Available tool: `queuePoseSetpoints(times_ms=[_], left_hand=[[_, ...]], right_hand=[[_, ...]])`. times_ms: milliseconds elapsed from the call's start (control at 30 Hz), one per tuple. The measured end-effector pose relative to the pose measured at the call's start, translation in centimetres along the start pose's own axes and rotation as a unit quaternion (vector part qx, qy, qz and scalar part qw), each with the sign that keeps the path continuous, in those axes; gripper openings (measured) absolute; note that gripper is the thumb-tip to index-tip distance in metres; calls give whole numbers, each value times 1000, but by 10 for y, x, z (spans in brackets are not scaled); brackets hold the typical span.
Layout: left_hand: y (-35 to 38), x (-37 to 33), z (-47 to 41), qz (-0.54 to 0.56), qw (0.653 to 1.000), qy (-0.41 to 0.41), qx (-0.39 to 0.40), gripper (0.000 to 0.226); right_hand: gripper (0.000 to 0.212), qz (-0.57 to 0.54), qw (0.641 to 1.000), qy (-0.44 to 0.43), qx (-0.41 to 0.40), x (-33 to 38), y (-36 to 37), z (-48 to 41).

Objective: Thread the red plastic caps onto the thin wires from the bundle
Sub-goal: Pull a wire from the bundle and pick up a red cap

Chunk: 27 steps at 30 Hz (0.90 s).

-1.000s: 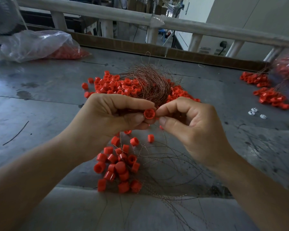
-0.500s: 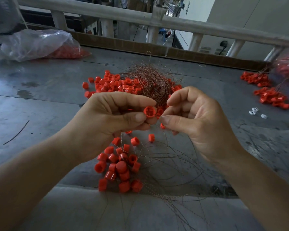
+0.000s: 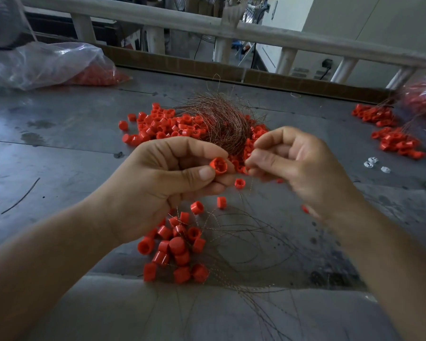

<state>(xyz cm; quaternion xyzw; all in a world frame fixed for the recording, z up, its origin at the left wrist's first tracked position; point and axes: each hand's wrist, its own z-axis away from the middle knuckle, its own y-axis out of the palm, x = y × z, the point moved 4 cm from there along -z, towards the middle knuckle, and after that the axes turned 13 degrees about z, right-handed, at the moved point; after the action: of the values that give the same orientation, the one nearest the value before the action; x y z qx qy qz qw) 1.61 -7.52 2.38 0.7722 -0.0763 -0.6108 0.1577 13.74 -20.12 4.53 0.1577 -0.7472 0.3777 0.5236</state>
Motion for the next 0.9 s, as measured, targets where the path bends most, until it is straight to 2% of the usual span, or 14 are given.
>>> queuePoseSetpoints(times_ms=[100, 167, 300, 400, 500, 633, 733, 833, 900], left_hand=[[-1, 0, -1, 4, 1000, -6, -11, 36], [-2, 0, -1, 9, 1000, -10, -22, 26], [-1, 1, -1, 11, 999, -15, -38, 26], [0, 0, -1, 39, 998, -17, -51, 21], [1, 0, -2, 88, 993, -24, -69, 23], [1, 0, -2, 81, 994, -25, -72, 22], [3, 1, 0, 74, 995, -26, -68, 22], [2, 1, -1, 73, 994, -28, -71, 22], [1, 1, -2, 71, 994, -29, -73, 22]], right_hand=[[11, 75, 992, 22, -102, -17, -29, -13], [10, 152, 979, 33, -135, -29, -40, -18], [7, 321, 941, 7, -110, -41, -35, -22], [17, 388, 918, -32, -81, -40, -19, -23], [22, 438, 893, -54, -86, -42, -11, -26], [16, 488, 863, -45, -121, -50, -11, -31], [6, 498, 857, -47, -127, -54, -12, -33], [5, 479, 868, -51, -123, -53, -12, -33], [12, 428, 893, -40, -136, -49, -16, -32]])
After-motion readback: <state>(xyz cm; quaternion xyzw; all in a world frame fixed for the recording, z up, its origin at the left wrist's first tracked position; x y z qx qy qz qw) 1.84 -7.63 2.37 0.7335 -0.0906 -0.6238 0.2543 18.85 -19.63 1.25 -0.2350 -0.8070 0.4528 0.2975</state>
